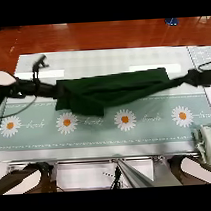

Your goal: Fold the shirts.

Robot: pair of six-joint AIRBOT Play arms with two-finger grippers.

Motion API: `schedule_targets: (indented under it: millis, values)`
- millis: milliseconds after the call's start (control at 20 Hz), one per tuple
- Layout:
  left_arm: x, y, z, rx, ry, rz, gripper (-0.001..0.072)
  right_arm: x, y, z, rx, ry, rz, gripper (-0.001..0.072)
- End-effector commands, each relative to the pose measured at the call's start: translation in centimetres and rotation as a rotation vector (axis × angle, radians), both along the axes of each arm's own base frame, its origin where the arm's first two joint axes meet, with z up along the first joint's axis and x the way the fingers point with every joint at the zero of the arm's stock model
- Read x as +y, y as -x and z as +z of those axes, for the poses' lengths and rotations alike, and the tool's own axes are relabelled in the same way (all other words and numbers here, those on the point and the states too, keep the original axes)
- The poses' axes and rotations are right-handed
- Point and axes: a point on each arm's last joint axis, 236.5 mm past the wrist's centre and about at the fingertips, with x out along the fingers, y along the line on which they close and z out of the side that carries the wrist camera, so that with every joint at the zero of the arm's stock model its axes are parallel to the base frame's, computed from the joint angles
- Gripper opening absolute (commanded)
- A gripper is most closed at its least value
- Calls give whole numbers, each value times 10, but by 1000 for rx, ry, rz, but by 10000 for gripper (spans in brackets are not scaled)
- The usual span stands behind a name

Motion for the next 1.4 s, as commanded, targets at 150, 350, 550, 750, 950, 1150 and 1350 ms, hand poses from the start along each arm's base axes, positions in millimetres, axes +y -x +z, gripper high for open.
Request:
schedule_targets:
  millis: [150, 350, 550, 750, 950, 1150, 1350]
  values:
    - [21, -72, 1, -48, -2, 101, 34, 21, -90, -3, -195, 44, -89, 26]
    - [36, -120, -4, -56, 2, 141, 34, 10, -127, -16, -285, 116, -184, 26]
    - [44, -135, -43, 66, 22, 145, 34, 8, -131, -54, -221, 111, -200, 26]
    - [39, -118, -95, 220, 35, 104, 77, 9, -128, -89, -150, 102, -192, 31]
    - [38, -100, -109, 312, 53, 61, 499, 6, -120, -93, -138, 168, -115, 476]
    - [48, -72, -96, 403, 94, -4, 560, -55, -93, -78, -71, 327, -182, 489]
    - [50, -66, -88, 405, 102, -28, 560, -71, -58, -107, 119, 103, -320, 543]
